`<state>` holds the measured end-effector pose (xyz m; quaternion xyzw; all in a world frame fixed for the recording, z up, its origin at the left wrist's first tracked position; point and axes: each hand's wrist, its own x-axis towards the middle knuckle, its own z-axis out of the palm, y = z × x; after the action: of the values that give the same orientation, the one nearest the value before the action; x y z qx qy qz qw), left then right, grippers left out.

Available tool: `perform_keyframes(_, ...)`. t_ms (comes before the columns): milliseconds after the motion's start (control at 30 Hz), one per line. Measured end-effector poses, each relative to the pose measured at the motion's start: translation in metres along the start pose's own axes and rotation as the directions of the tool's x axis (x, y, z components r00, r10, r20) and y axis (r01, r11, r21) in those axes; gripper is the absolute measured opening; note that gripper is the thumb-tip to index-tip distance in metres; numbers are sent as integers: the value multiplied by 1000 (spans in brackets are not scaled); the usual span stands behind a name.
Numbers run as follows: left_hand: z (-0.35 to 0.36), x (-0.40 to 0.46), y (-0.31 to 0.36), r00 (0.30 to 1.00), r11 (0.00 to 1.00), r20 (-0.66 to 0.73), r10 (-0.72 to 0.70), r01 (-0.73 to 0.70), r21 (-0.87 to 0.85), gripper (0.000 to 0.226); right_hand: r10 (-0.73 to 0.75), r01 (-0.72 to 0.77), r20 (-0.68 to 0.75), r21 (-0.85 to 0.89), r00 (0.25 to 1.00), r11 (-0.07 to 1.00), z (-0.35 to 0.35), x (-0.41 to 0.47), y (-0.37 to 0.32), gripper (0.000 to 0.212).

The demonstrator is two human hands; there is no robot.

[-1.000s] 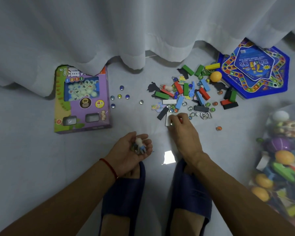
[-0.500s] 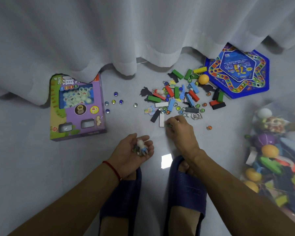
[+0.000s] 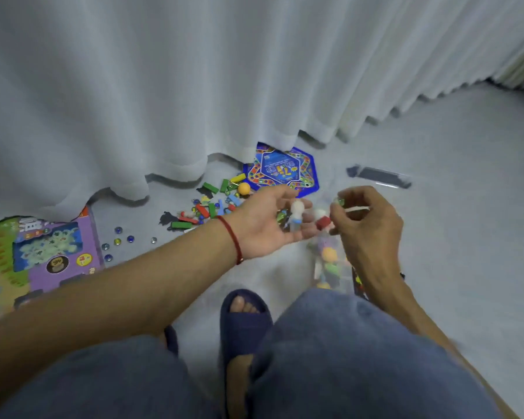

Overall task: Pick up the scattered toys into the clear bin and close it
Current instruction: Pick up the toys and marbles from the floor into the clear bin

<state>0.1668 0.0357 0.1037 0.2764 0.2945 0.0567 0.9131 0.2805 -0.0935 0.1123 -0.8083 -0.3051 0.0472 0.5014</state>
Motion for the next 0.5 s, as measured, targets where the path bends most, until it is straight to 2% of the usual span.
perform_keyframes(133, 76, 12, 1, 995, 973, 89, -42, 20, 230, 19, 186, -192, -53, -131, 981, 973, -72, 5, 25, 10)
perform_keyframes(233, 104, 18, -2, 994, 938, 92, -63, 28, 346, 14, 386, -384, -38, -215, 922, 898, -97, 11, 52, 14)
perform_keyframes(300, 118, 24, -7, 994, 920, 78, -81, 44, 388, 16, 460, -451, -11, -224, 888, 864, -105, 11, 62, 18)
perform_keyframes(500, 126, 35, -22, 986, 886, 44, -160, 124, 446, 34, 333, -328, -3, -186, 943, 926, -98, 0, 55, 21)
